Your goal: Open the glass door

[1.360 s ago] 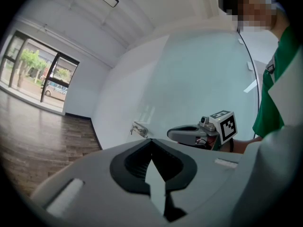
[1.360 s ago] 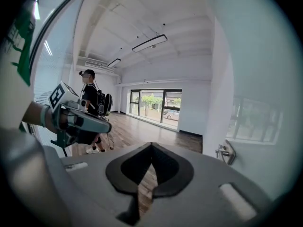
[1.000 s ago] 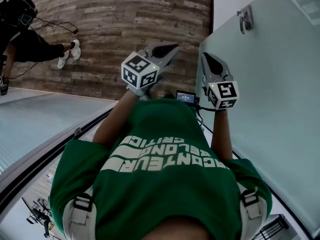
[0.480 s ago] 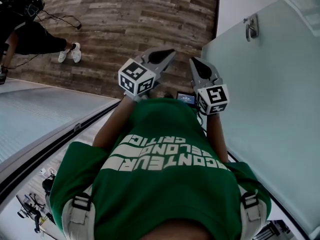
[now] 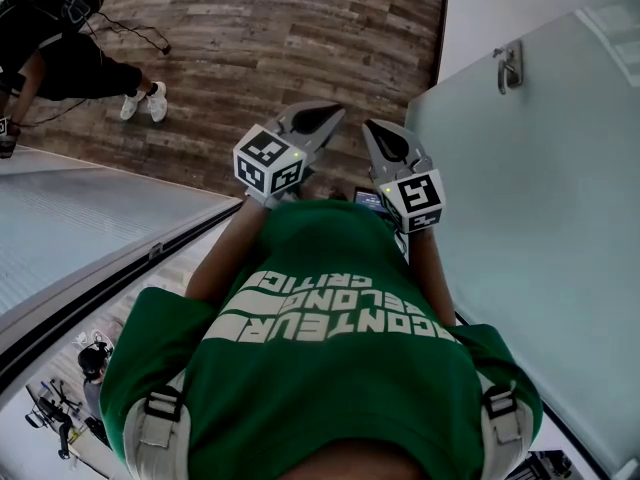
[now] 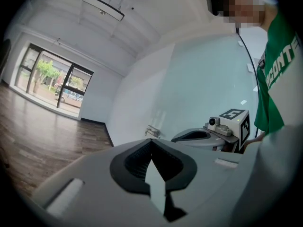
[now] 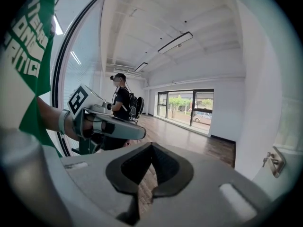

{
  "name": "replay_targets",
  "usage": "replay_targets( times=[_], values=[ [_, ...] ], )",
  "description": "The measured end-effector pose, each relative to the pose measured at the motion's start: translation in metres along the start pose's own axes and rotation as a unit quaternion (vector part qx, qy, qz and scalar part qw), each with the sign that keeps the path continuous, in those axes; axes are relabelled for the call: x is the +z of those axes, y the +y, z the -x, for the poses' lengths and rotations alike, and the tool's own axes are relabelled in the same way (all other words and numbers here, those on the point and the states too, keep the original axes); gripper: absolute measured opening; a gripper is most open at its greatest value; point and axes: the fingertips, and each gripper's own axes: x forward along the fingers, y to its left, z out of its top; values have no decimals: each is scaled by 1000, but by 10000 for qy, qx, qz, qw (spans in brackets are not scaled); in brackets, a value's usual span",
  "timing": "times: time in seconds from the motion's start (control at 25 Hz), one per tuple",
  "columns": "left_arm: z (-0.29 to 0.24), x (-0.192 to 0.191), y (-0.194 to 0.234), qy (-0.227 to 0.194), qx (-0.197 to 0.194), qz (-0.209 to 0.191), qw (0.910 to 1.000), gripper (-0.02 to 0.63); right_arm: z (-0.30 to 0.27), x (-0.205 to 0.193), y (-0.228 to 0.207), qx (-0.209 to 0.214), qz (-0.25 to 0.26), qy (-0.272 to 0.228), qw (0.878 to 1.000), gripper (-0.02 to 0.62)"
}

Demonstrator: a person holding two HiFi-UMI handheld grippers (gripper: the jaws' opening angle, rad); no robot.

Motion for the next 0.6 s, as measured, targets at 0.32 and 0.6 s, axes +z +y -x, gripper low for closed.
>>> replay_targets(
  times=[0.32, 0.6],
  values=[
    [5, 5, 1, 26, 21, -63, 10000, 15, 0, 4, -3, -27, -66, 20, 10000, -8],
    [-15, -4, 6, 56, 90, -50, 9999, 15, 0, -10, -24, 23, -56, -23, 10000, -8]
  ],
)
